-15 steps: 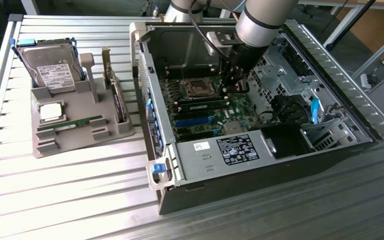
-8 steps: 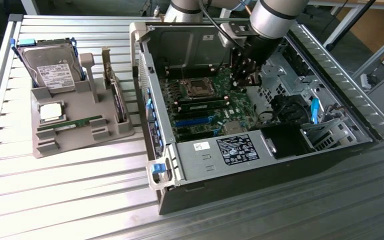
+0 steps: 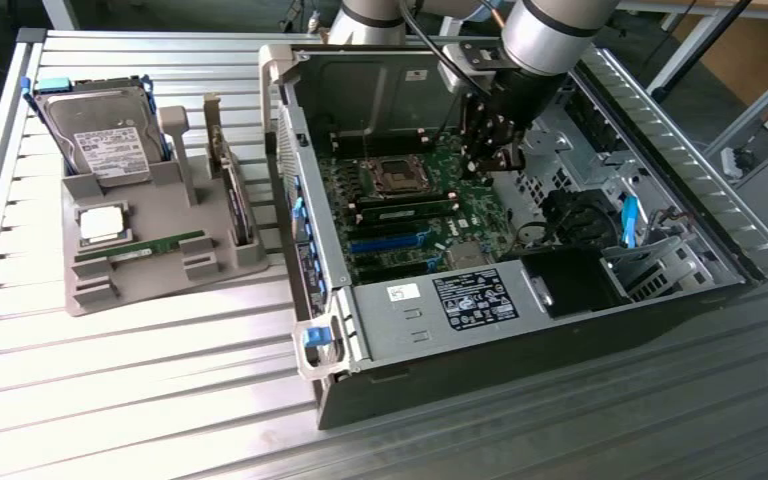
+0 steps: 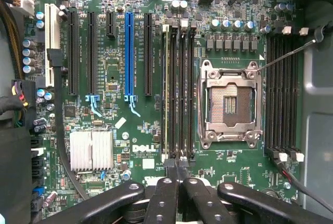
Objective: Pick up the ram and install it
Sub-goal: 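Press down the ram until it locks into place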
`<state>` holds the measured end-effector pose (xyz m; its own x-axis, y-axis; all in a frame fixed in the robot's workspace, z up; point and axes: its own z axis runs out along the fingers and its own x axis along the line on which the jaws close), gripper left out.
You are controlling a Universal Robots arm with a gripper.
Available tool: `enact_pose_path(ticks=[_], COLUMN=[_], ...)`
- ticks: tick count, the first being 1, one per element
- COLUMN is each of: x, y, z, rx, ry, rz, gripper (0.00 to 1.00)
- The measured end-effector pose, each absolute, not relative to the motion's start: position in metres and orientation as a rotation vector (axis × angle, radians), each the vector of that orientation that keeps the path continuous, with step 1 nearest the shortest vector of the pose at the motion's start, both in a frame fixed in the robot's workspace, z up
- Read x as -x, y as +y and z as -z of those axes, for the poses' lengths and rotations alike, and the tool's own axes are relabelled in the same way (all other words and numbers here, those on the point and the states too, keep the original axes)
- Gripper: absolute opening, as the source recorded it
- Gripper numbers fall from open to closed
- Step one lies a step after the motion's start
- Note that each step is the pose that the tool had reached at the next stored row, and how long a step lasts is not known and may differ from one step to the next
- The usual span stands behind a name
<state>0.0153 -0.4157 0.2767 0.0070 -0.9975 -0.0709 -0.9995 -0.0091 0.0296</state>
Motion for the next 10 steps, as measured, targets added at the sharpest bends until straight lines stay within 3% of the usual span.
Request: enact_pose_path(ticks=[10], x=[-0.0153], y=[-0.4157], z=[-0.2767], rx=[2.203], ry=[2.196], rz=[-0.111], gripper=[0.09])
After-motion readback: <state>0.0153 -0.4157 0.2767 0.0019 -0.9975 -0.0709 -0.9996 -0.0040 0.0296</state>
